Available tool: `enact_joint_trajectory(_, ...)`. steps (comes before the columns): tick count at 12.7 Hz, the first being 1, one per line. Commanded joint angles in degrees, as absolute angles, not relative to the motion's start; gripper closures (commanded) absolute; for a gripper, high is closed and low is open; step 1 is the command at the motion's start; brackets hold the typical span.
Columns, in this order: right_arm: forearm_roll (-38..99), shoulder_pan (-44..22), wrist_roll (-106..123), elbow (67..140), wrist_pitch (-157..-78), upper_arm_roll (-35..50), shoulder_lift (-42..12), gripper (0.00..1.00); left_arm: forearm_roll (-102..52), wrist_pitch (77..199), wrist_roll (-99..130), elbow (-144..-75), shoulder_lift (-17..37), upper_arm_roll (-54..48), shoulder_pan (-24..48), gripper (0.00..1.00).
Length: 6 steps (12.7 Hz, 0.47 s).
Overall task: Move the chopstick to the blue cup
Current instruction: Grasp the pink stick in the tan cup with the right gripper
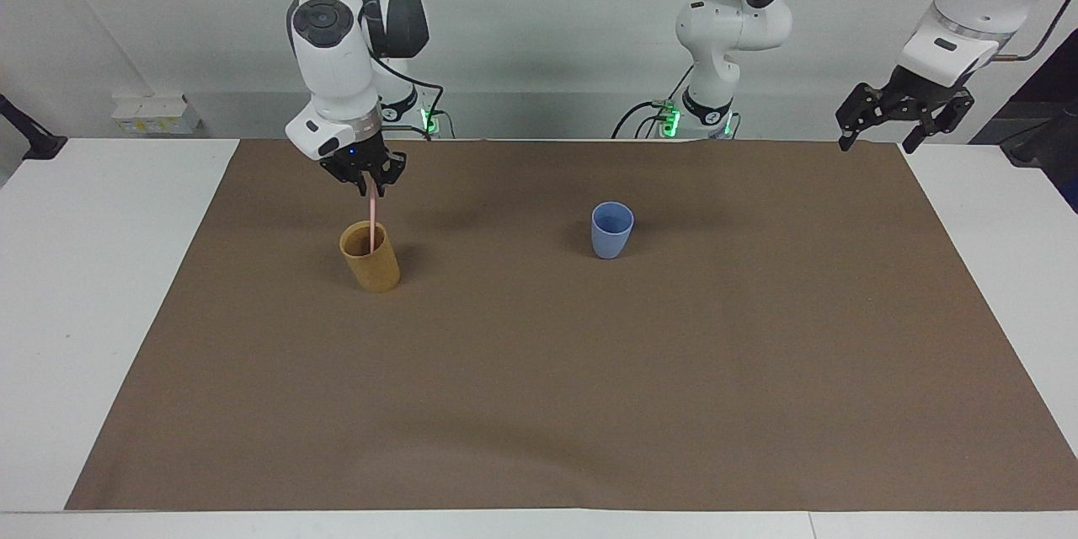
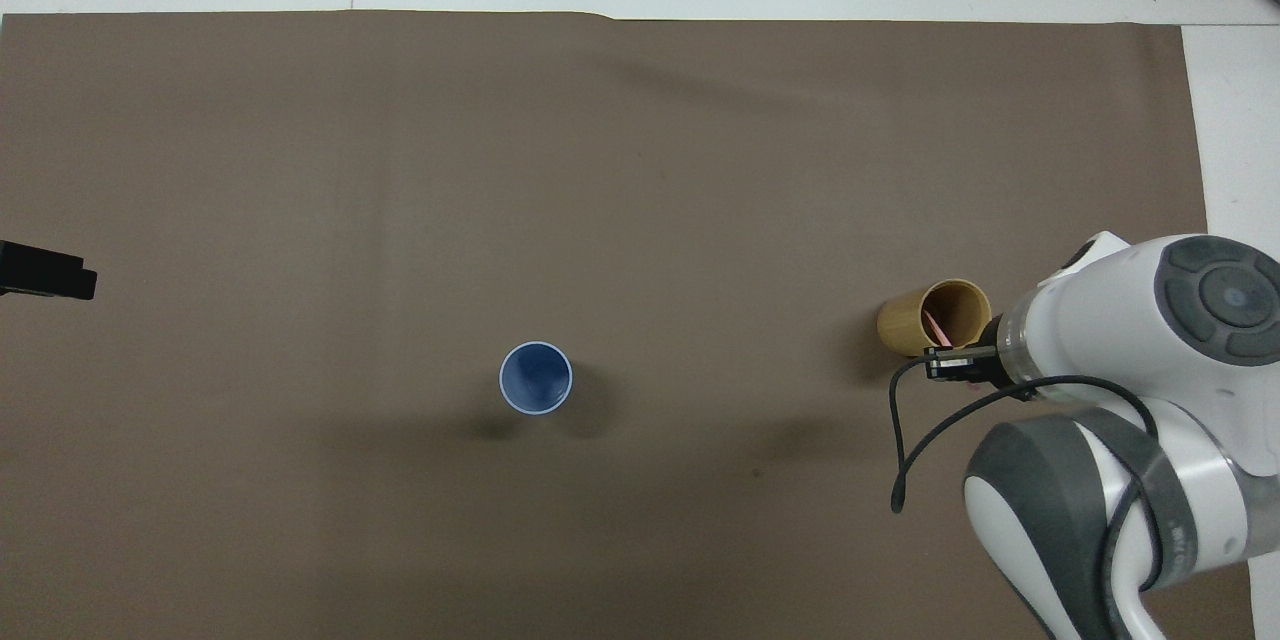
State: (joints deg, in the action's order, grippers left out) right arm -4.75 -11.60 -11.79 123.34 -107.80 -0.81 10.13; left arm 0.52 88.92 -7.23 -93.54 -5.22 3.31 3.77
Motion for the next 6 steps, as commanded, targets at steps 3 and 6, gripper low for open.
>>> enact_joint_trajectory(3,-5.9,-11.7,-10.5,124.6,-107.1,-0.8,11.5,0.75,1.2,87.5,-7.6,-92.6,-5.4,3.1,3.3,0.0)
enact_joint_trajectory(6,-5.5,-11.7,-10.5,124.2,-105.7,-0.8,11.3,0.9,1.2,87.5,-7.6,-92.6,-5.4,3.1,3.3,0.0)
